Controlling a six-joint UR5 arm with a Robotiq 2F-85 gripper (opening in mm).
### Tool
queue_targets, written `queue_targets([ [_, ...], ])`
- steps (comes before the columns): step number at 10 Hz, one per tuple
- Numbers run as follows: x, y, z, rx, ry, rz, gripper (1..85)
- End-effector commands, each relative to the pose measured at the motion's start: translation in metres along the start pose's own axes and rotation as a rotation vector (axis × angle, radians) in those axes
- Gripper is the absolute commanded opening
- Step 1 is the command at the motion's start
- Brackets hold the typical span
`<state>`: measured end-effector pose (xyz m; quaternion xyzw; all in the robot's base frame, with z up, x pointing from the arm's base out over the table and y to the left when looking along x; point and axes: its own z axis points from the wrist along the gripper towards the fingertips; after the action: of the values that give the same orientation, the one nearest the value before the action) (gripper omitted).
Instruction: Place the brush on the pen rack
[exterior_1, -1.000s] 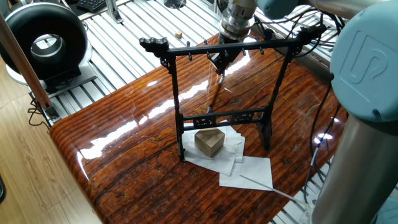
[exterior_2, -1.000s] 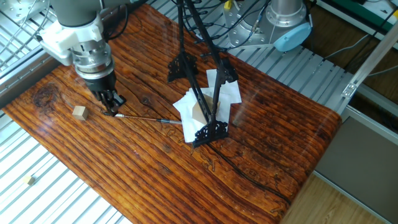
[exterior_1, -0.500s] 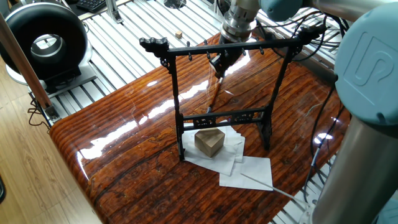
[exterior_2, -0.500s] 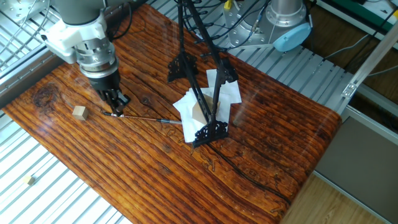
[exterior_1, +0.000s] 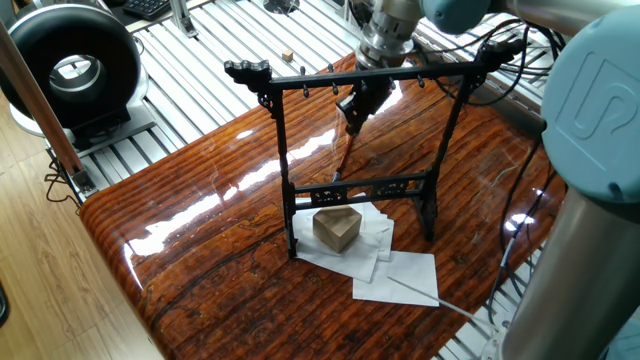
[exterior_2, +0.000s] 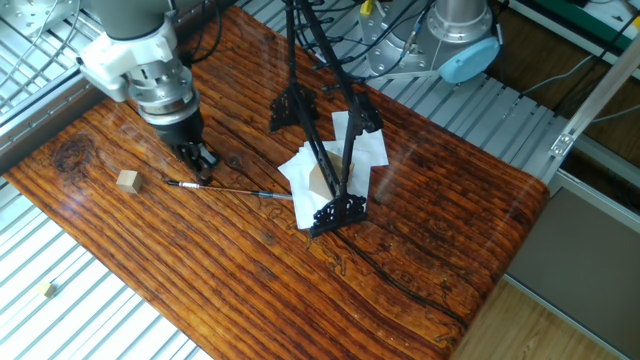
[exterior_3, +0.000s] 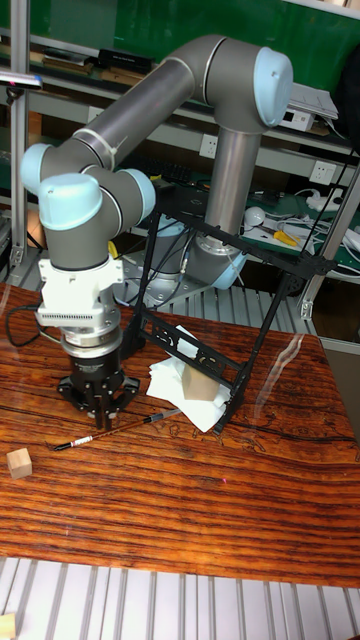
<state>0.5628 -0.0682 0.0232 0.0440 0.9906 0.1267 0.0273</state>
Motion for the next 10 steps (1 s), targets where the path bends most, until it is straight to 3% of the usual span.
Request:
queue_targets([
  [1,0.005,0.015,0.005,-0.051,0.009,0.046,19.0],
  [4,0.004,0.025,0.016,-0.065,0.003,0.064,20.3],
  [6,0.004,0.019,0.017,-0.043,-0.004,0.058,20.7],
  [7,0.002,0.009,0.016,-0.012,-0.022,0.037,21.0],
  [8,-0.001,0.008,0.016,-0.011,-0.037,0.036,21.3],
  [9,-0.001,0.009,0.015,-0.015,-0.038,0.048,22.3],
  [10,0.006,0.017,0.01,-0.039,-0.011,0.065,22.3],
])
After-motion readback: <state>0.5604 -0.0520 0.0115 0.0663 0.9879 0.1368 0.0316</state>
